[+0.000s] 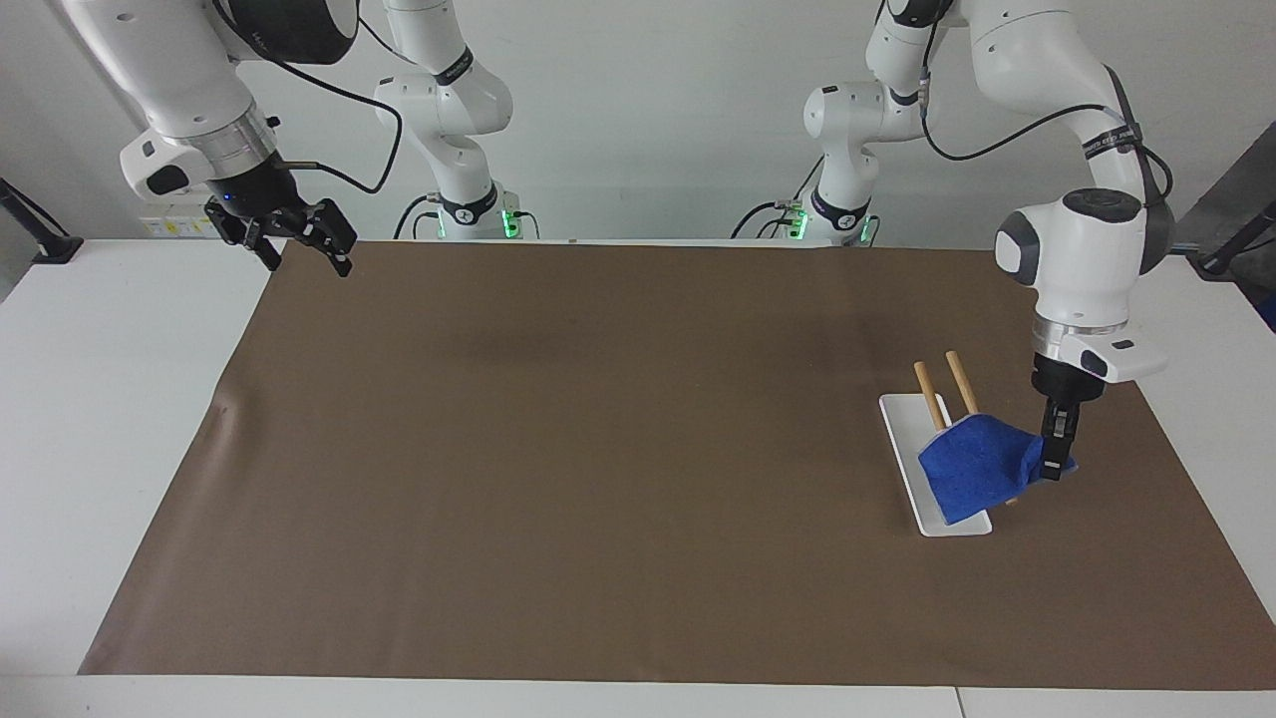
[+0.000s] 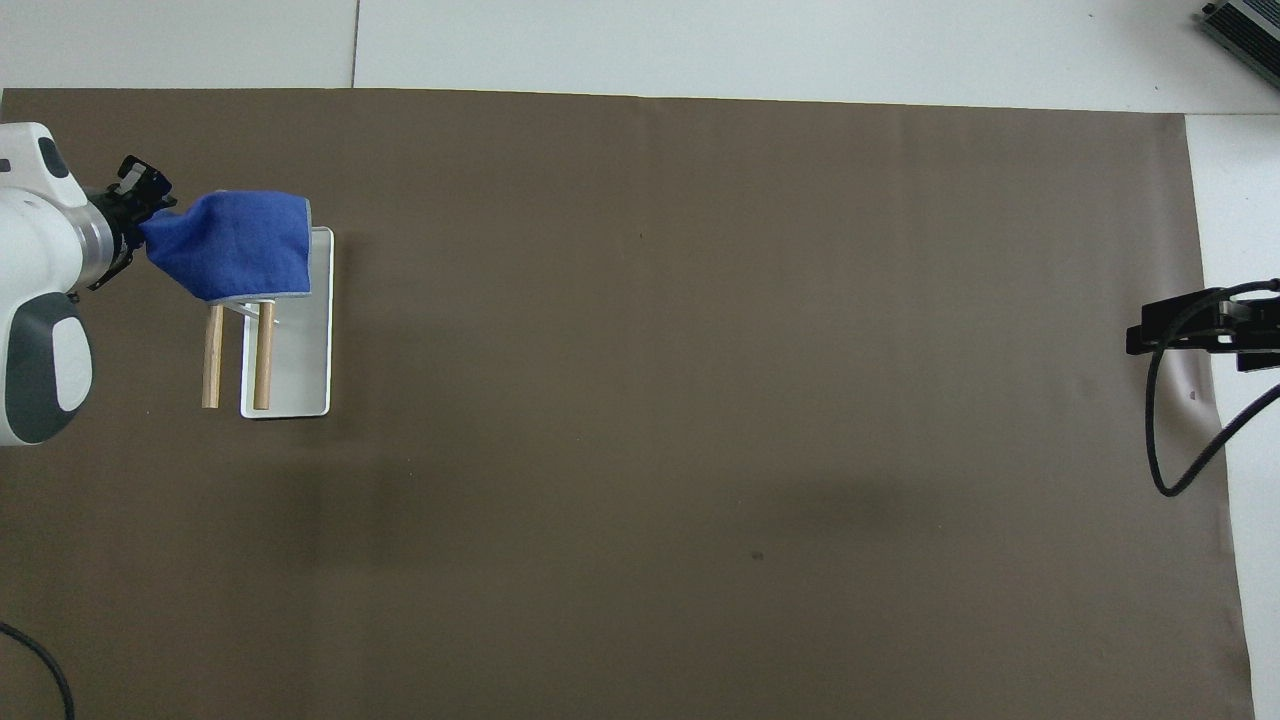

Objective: Right arm passes towel to left arm to hang
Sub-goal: 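Move the towel with the left gripper over the wooden sticks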

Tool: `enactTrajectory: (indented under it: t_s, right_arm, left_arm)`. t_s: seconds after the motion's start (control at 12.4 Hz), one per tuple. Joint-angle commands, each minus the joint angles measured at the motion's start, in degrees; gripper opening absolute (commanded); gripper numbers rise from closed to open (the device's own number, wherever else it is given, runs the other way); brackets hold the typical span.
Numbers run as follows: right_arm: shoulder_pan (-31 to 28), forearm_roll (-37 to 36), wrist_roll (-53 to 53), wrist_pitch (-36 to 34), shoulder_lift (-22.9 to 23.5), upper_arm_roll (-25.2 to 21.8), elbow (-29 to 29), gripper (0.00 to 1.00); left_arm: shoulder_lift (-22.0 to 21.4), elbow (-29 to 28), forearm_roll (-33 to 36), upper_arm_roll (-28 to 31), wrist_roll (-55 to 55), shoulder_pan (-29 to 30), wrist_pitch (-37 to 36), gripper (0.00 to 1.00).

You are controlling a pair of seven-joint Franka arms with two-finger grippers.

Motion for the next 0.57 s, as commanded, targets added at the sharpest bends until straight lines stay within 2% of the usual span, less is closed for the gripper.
enactTrajectory:
  t_s: [0.0,0.48]
  right_arm:
    - [-0.4,-0.9,-1.0,0.6,-1.0,0.4,-1.0,1.0]
    - [-0.4,-0.9,-1.0,0.6,-1.0,0.5,-0.9,1.0]
  left_arm:
    - [1.6,3.0,-0.7,0.3,0.7,0.2,-0.1,0.79]
    - [3.7,11.5,-0.5,0.1,6.7,0.1,-11.6,0.79]
